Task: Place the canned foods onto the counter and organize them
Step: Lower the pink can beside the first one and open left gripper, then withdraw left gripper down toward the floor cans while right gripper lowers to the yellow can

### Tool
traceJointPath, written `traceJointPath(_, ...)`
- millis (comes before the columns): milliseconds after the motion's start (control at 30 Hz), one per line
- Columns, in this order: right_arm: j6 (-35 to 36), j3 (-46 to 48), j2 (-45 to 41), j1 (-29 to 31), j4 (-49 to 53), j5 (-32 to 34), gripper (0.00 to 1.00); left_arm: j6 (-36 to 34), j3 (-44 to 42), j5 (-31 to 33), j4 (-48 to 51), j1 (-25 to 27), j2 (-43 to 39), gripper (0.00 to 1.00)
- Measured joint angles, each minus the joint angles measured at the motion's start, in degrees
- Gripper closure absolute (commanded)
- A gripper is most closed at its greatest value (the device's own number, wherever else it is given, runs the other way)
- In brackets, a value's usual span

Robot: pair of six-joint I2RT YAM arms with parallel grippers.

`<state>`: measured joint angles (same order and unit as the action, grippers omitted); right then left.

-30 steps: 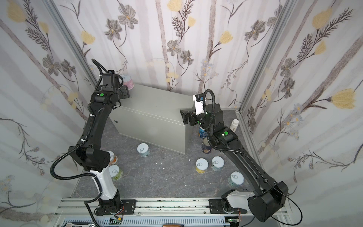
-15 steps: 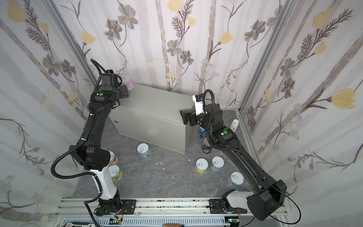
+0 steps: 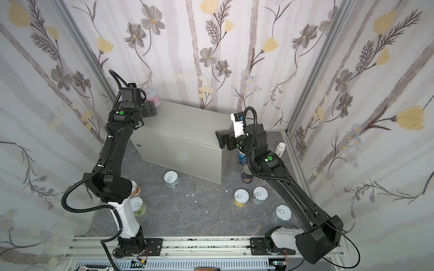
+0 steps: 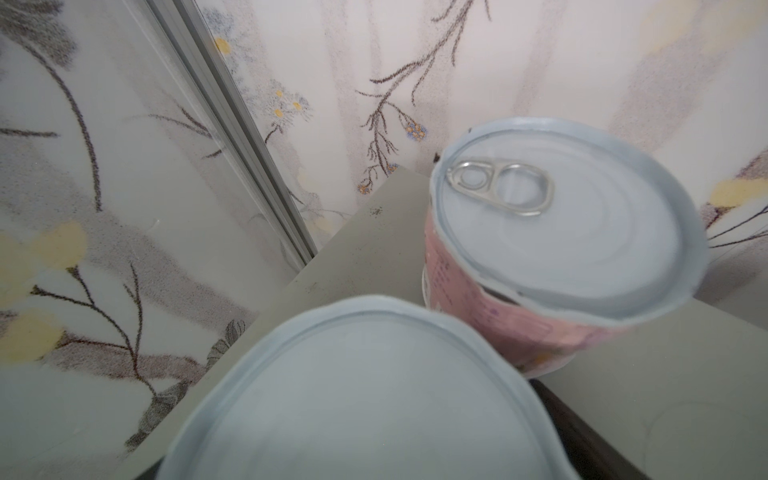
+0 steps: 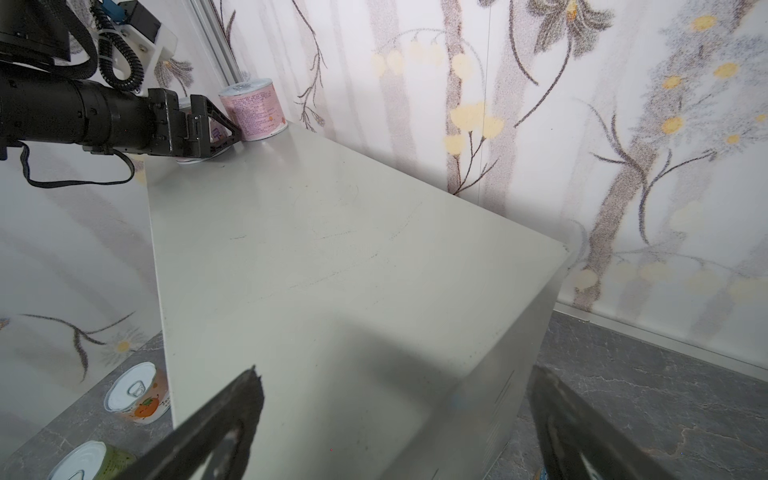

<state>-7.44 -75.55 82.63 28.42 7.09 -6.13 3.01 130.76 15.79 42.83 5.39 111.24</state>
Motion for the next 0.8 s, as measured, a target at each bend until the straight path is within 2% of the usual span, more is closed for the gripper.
traceJointPath(333,-0.02,-0.13,-3.39,0.26,0.48,0.04,0.00,0.66,-0.11,-2.27,0.04,0.02,-6.45,0.00)
traceJointPath(567,-0.61,0.22,-9.35,1.31,3.13,1.68,0.00,2.08,-3.78,-4.85,-0.17,0.57,-15.23,0.00)
traceJointPath(800,-1.75,4.76,-18.18,3.72,7.56,5.07,0.00,2.19,-11.54,-6.38,-0.42,6.75,-24.20,0.00)
